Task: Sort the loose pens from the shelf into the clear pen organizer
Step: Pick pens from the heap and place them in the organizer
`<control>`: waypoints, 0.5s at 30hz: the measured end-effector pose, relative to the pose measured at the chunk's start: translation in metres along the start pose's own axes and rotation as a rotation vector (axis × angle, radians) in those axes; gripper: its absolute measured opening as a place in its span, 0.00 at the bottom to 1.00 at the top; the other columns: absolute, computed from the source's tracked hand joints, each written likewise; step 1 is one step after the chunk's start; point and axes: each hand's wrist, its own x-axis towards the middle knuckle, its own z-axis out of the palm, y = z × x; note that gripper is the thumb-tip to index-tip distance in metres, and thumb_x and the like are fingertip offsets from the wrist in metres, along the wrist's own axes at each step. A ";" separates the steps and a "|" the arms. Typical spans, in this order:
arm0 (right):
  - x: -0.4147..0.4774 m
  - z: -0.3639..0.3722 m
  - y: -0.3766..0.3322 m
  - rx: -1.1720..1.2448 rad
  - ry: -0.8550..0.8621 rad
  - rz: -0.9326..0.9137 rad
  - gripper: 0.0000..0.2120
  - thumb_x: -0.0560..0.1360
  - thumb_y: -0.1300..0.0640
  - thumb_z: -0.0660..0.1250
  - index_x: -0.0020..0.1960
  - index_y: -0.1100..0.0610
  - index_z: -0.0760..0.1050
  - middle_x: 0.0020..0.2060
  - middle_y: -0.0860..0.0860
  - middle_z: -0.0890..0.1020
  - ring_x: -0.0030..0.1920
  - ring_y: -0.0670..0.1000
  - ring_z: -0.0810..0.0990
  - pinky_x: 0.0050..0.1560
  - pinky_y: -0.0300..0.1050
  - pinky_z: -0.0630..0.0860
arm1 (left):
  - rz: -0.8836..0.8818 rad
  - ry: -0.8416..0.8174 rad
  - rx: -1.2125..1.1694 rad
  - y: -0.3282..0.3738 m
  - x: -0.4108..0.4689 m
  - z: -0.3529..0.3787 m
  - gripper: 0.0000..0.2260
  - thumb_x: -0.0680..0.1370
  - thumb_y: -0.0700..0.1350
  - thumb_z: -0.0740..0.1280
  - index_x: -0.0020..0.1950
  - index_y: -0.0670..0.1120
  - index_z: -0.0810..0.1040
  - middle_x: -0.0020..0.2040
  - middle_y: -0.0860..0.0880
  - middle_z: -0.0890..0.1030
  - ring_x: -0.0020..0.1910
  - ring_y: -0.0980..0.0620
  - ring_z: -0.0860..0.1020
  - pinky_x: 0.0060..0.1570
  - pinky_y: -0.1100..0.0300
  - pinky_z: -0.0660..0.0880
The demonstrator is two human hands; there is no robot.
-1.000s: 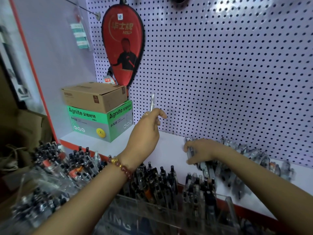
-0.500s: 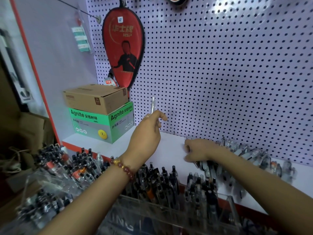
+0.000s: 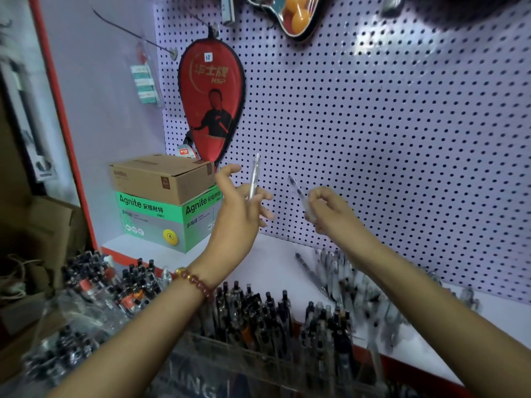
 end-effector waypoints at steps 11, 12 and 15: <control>-0.056 0.085 -0.072 -0.326 -0.305 -0.541 0.08 0.80 0.59 0.53 0.46 0.46 0.60 0.33 0.47 0.68 0.30 0.47 0.65 0.32 0.48 0.65 | -0.126 -0.010 -0.406 0.052 -0.028 -0.081 0.09 0.82 0.36 0.57 0.57 0.34 0.72 0.45 0.43 0.83 0.46 0.51 0.83 0.43 0.63 0.78; -0.059 0.090 -0.074 -0.404 -0.328 -0.558 0.08 0.80 0.59 0.54 0.48 0.46 0.59 0.32 0.47 0.69 0.29 0.47 0.66 0.31 0.47 0.66 | -0.107 0.005 -0.371 0.051 -0.034 -0.088 0.08 0.81 0.36 0.57 0.56 0.34 0.72 0.43 0.43 0.82 0.42 0.52 0.83 0.42 0.63 0.78; -0.065 0.102 -0.075 -0.487 -0.280 -0.537 0.07 0.80 0.54 0.55 0.51 0.46 0.55 0.33 0.50 0.76 0.25 0.47 0.70 0.30 0.48 0.69 | -0.041 0.049 -0.265 0.041 -0.054 -0.106 0.08 0.81 0.35 0.57 0.57 0.34 0.71 0.42 0.43 0.78 0.38 0.55 0.78 0.39 0.65 0.76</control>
